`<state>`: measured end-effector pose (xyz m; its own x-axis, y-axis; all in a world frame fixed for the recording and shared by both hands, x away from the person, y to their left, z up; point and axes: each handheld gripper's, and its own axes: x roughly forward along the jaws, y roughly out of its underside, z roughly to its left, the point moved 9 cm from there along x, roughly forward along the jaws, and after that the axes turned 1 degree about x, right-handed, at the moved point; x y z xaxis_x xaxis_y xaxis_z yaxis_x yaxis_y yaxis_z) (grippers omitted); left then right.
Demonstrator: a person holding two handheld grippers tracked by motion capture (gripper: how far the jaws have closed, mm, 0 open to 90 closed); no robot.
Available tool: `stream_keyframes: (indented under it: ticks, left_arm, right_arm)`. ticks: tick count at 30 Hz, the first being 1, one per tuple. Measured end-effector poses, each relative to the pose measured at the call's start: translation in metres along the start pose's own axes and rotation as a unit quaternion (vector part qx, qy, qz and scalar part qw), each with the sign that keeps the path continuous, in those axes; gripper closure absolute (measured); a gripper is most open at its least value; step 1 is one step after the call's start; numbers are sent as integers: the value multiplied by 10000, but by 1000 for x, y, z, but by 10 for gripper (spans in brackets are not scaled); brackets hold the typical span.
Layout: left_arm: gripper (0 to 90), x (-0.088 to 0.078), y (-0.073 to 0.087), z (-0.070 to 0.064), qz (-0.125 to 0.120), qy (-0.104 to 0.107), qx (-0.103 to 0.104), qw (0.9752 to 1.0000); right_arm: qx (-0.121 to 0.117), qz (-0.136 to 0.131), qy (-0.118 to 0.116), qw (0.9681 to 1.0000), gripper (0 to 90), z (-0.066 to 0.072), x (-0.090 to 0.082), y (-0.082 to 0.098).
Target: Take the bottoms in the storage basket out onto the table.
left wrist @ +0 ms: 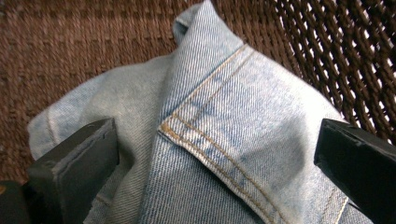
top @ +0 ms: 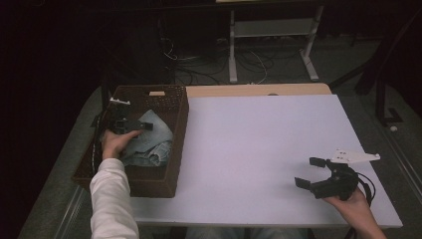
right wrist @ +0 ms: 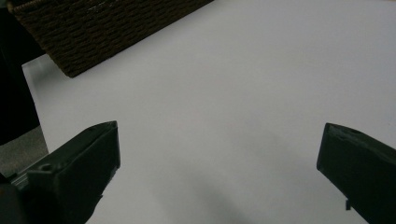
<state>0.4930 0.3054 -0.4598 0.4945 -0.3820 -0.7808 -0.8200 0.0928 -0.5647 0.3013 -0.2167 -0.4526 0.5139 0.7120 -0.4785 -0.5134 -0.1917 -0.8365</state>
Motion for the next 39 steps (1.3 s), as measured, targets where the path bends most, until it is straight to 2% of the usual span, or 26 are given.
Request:
stream_keyframes:
  ticks: [6,8,16,23,26,28,30,33,39]
  left_arm:
    - [80,0,0,1,7,-99,79,9999]
    - [144,0,1,0,31,-83,154,9998]
    - [243,-1,1,-3,43,-125,431,9990]
    - [395,1,3,-6,143,-85,488,9987]
    - [487,1,4,-7,183,-144,577,9981]
    - [607,-1,4,-7,201,-206,744,9968]
    - [725,-3,3,-9,206,-176,835,9961]
    - [777,-5,3,-10,231,-135,795,9965]
    - [791,-12,1,-13,220,-62,649,9976]
  right_arm:
    - [-2,10,-8,10000,0,1,0,0]
    - [0,7,-7,10000,0,1,0,0]
    - [-2,12,0,10000,0,1,0,0]
    - [5,12,5,10000,0,0,1,0]
    - [5,32,2,10000,0,0,2,0]
    - [6,34,-2,10000,0,1,2,0]
    - [3,37,1,10000,0,0,2,0]
    - [15,31,-1,10000,0,0,2,0]
    - [17,21,3,10000,0,0,1,0]
